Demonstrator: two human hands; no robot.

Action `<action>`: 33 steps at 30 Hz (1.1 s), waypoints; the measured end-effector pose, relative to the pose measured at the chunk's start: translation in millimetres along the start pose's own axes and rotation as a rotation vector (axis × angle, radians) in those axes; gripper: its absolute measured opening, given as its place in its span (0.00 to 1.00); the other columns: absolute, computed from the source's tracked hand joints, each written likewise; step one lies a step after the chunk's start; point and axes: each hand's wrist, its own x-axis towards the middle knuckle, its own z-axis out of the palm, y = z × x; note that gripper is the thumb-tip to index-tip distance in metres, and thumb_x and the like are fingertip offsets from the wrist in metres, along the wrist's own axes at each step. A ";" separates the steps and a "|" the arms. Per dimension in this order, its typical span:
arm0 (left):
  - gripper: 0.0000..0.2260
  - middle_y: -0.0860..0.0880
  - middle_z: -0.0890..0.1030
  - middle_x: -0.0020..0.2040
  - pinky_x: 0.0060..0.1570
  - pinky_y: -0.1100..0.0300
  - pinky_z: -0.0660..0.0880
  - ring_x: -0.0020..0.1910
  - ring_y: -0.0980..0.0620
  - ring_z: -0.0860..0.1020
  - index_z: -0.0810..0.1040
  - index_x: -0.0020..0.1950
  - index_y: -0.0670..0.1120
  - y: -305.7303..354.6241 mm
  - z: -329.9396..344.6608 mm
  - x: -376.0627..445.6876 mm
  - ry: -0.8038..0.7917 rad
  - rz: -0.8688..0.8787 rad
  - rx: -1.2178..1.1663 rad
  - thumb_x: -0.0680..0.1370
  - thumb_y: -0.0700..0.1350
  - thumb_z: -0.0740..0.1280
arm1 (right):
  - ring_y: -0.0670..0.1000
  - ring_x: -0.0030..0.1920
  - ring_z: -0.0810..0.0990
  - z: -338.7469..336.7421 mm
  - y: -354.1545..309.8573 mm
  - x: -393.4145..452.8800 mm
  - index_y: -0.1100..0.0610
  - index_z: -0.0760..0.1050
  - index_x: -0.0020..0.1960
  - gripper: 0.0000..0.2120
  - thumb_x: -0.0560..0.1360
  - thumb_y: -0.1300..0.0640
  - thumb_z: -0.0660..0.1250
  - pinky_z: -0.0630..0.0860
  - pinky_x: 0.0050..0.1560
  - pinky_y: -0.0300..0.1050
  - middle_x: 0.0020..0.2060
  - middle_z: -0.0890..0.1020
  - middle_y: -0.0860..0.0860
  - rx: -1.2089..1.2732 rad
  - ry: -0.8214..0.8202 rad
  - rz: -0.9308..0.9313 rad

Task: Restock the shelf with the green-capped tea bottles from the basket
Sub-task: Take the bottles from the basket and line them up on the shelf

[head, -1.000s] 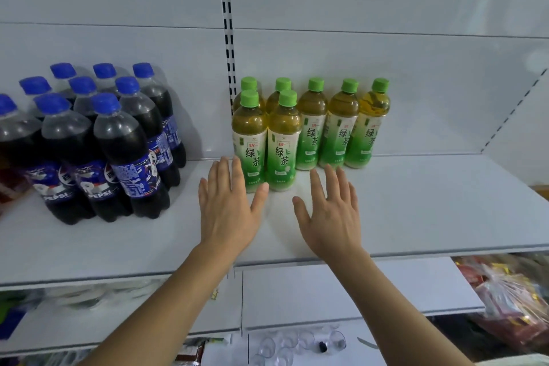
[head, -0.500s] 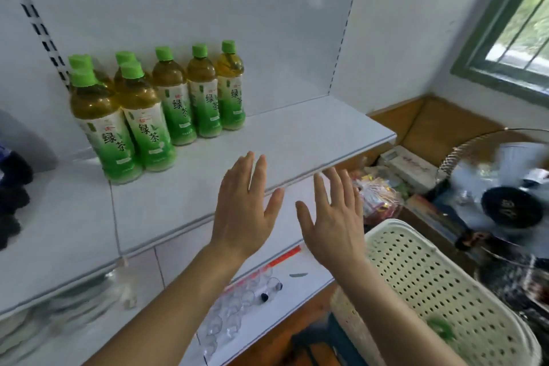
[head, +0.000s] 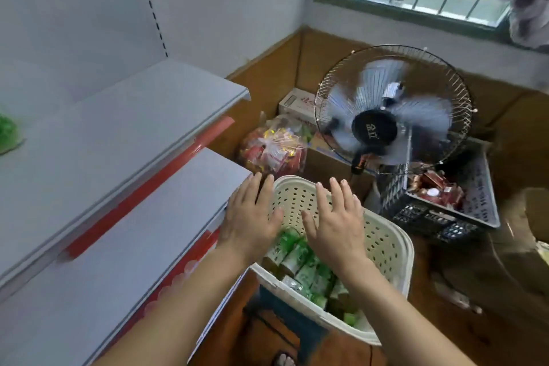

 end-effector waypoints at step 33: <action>0.46 0.42 0.51 0.88 0.82 0.34 0.55 0.86 0.37 0.54 0.38 0.88 0.52 -52.6 299.9 54.3 -0.948 0.136 0.244 0.81 0.69 0.62 | 0.60 0.89 0.42 239.8 114.4 -64.4 0.47 0.40 0.90 0.39 0.86 0.30 0.47 0.46 0.87 0.65 0.89 0.45 0.56 -0.021 -0.762 0.297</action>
